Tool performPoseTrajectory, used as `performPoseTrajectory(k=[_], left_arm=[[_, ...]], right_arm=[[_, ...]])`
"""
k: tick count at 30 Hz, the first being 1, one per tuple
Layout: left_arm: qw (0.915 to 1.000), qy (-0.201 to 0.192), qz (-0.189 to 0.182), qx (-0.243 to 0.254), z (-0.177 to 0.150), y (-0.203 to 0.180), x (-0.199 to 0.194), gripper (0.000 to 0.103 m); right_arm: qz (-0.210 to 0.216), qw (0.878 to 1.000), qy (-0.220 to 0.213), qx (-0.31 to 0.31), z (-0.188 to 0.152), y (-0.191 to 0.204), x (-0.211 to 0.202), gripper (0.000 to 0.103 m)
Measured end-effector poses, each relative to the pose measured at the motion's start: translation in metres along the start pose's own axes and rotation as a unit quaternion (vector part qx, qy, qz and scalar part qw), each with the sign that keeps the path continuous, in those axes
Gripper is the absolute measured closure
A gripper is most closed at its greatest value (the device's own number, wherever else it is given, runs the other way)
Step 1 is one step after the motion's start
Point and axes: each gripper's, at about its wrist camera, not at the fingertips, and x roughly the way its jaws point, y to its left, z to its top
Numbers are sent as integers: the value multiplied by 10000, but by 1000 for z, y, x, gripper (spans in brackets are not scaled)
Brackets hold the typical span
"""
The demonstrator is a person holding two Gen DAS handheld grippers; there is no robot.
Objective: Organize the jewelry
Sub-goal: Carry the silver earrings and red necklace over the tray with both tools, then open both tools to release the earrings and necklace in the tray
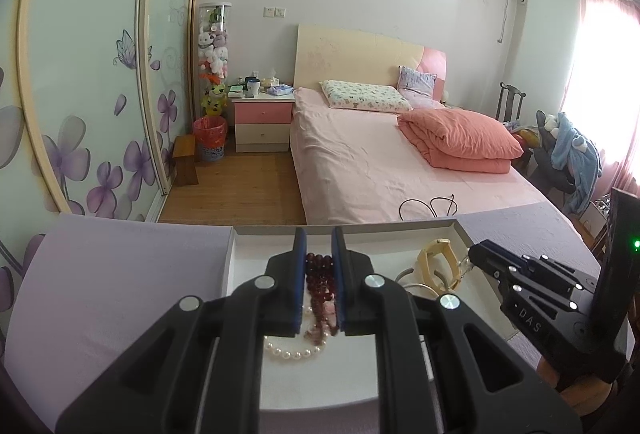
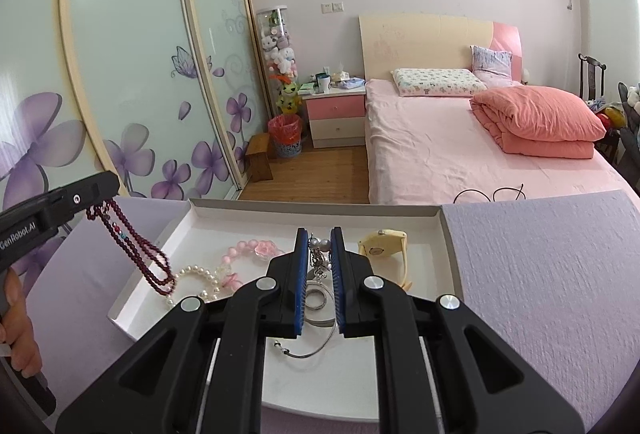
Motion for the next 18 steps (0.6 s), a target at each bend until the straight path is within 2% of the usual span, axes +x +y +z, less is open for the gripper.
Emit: performPoseTrajectory(k=[5,7,8,9,10,18], left_arm=[[10000,62,-30,14,0,0,10,90],[10000,84,-41,17,-2,0,14,90],[9999,93,-46,15,-2,0,16,90],[9999,101,-51,11,-3,1,17,90],[9999,116,-60,5,-4,1,18,90],[9997,199,-141,16,-11,-3,26,90]], right_arm=[[47,9999,88,28,-4,0,6,91],[55,9999,122,56,-4,-1,8,87],[54,9999,138,66,-5,-2,8,81],[34,9999,133,68,-6,-2,7,60],[9,9999,104,69,-6,-3,7,46],[-110,9999,28,16,-11,-10,1,45]])
